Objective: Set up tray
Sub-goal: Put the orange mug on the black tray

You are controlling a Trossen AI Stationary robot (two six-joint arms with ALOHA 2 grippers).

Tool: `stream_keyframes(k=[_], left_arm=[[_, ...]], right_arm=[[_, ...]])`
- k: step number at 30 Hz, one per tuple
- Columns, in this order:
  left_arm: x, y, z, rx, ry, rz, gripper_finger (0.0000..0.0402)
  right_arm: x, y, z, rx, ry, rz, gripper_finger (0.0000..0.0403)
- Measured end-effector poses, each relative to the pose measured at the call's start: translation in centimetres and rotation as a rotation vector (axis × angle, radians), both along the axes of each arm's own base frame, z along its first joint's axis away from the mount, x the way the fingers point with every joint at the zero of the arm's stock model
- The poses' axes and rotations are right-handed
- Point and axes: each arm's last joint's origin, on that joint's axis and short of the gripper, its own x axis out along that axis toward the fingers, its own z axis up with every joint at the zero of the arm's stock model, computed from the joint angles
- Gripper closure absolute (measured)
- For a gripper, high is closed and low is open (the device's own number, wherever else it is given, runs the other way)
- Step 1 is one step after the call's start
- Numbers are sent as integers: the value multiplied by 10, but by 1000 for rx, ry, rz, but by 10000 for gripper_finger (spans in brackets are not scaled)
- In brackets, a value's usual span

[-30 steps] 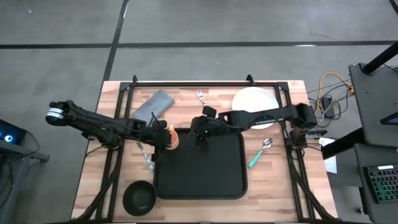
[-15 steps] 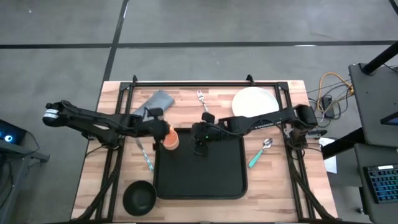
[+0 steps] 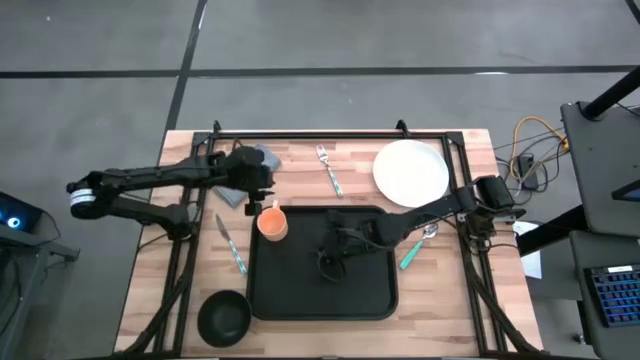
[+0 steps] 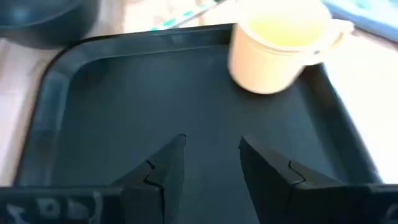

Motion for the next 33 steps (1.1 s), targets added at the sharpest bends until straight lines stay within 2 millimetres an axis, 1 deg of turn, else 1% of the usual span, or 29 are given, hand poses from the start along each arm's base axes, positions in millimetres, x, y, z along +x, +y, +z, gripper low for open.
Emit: stream_keyframes(k=[5,9,13,16,19,22,33], left_arm=[[4,11,-10,15,48,-61,299],[12,14,-20,-11,64,-118,336],[20,17,-29,-32,75,-133,377],[24,19,-38,-57,107,-140,397],[27,20,-46,-82,134,-147,400],[28,20,-49,-101,147,-141,401],[14,12,-47,-231,228,-27,401]], right_arm=[[-2,10,0,1,-12,18,266],[-2,14,1,18,-26,13,268],[-2,14,1,26,-29,7,271],[-2,14,1,31,-30,0,270],[-2,14,1,31,-30,0,272],[-2,14,1,30,-30,0,275],[-2,14,1,25,-27,6,281]])
